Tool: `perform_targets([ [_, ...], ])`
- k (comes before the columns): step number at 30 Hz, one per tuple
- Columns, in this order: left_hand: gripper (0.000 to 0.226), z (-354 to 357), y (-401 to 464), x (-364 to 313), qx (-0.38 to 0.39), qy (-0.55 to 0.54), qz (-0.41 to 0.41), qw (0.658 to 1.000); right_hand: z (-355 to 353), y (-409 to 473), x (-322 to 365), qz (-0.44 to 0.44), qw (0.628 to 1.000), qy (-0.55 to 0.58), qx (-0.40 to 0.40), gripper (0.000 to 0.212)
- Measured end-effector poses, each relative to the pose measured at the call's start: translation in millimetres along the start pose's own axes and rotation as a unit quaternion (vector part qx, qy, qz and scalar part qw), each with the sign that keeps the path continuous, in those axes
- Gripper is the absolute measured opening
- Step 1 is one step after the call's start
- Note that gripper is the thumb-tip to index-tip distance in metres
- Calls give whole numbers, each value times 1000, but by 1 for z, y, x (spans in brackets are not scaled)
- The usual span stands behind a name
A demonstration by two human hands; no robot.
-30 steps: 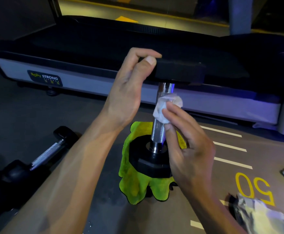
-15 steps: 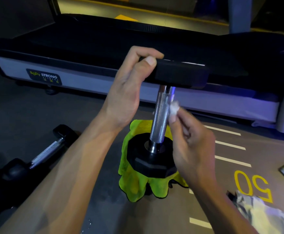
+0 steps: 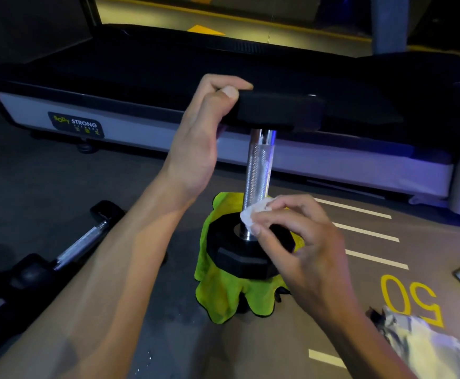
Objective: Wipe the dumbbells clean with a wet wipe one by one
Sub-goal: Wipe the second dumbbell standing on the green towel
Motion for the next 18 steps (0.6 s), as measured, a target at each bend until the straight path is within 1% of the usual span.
perform_targets([
  [3,25,-1,0,2,7,0,-7,1000,12,6,-3,40,996,20,78,11],
  [7,27,1,0,0,22,-3,1,1000,10,19,1,49,986,-40,153,19],
  [9,27,3,0,-1,31,1,6,1000,5,22,0,46,985,-70,150,22],
  [13,26,7,0,0,30,0,-1,1000,1,16,-1,36,989,-89,115,7],
  [15,25,10,0,-1,28,-2,1,1000,7,11,3,30,986,-108,121,5],
  [18,26,11,1,0,24,-3,6,1000,16,4,7,31,982,-127,140,10],
])
Point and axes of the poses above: each hand's wrist, its own y-axis towards the middle knuckle, its own z-axis out of the palm, x = y × z, the point moved 8 cm from there along y, towards the middle knuckle, and after that the axes turned 3 degrees about x, right-handed, at the moved point
